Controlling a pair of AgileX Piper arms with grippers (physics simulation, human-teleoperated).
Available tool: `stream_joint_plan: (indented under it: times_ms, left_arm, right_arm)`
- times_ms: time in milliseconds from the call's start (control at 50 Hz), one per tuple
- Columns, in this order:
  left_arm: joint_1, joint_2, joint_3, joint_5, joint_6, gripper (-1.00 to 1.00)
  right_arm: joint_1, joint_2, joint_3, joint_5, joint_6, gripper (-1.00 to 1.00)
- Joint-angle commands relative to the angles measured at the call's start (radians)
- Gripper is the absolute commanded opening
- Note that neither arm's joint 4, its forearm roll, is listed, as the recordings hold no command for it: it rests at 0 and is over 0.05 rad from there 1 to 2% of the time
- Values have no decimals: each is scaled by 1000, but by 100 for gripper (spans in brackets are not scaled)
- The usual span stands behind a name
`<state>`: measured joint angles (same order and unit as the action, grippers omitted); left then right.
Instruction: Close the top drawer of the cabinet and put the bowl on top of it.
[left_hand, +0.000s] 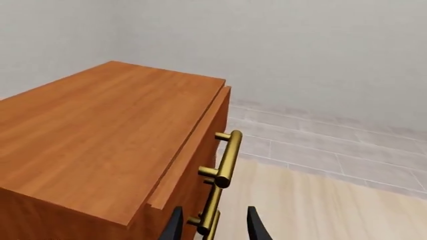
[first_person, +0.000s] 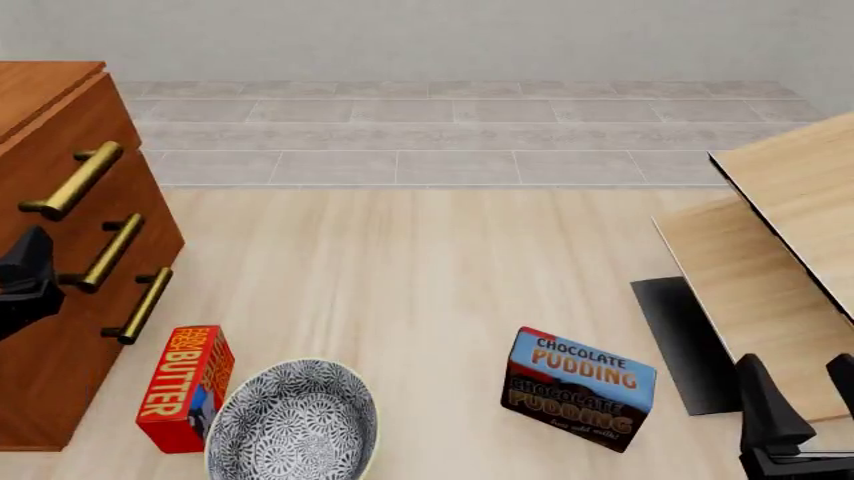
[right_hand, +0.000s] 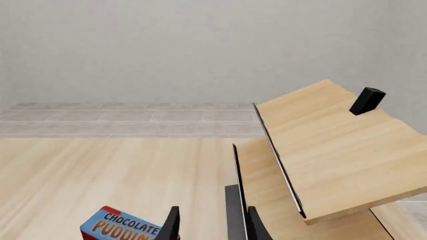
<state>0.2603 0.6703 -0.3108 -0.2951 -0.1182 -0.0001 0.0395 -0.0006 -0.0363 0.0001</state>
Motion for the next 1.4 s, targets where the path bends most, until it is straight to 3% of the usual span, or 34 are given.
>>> stream_joint_plan:
  times_ms: [20, 940, 1360, 1400]
  left_arm:
    - [33, 11, -4, -4, 8, 100]
    - [108, 73, -34, -35, 4, 100]
    - [-56, 1, -70, 77, -20, 100]
    - [-78, 6, -79, 90, -57, 100]
  right_arm:
    - [0, -13, -1, 12, 0, 100]
    - [0, -13, -1, 12, 0, 100]
    - [0, -12, -1, 12, 0, 100]
    - [0, -13, -1, 12, 0, 100]
